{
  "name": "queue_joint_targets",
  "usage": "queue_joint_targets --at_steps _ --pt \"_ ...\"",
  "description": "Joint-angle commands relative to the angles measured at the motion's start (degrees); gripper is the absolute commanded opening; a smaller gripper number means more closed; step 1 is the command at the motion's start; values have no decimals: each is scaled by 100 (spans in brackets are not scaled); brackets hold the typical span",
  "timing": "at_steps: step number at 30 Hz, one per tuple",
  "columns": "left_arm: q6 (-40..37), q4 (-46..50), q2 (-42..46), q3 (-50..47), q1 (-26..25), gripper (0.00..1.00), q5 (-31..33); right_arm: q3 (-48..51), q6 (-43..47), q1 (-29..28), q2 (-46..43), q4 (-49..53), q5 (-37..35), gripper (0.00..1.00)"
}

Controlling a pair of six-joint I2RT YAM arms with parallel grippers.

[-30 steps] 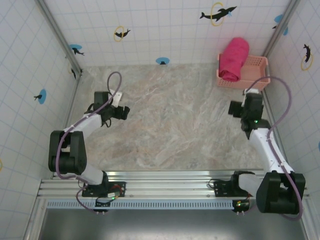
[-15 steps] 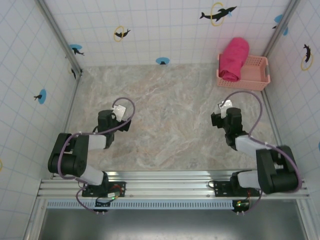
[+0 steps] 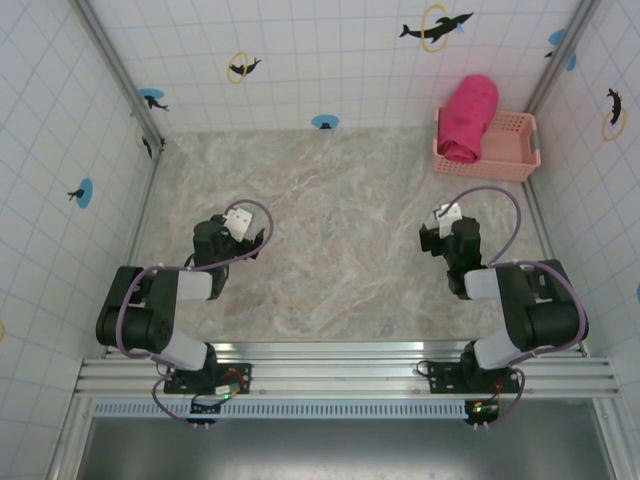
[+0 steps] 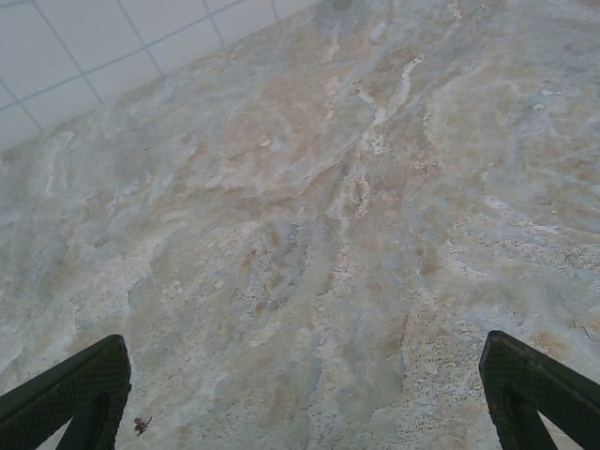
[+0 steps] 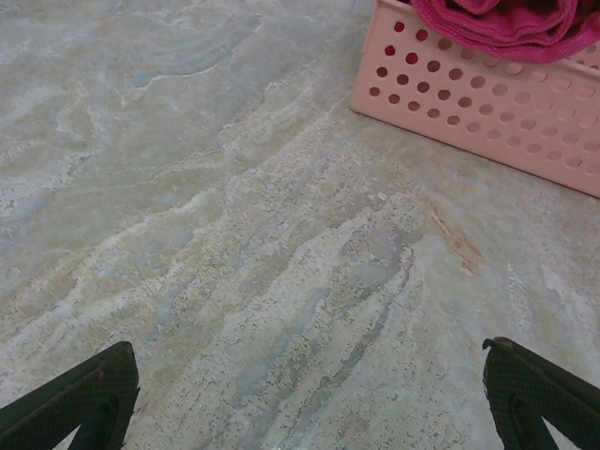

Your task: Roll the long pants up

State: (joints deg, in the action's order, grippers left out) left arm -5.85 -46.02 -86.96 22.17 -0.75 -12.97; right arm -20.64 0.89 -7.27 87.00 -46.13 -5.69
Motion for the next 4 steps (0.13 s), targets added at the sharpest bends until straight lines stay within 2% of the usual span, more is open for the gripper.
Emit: queue_joint_targets --at_steps 1,4 --pt "-92 -231 30 17 40 98 -91 -181 -51 39 6 -228 116 97" --pt "-92 -233 32 10 35 97 -96 -264 -144 85 18 -84 29 97"
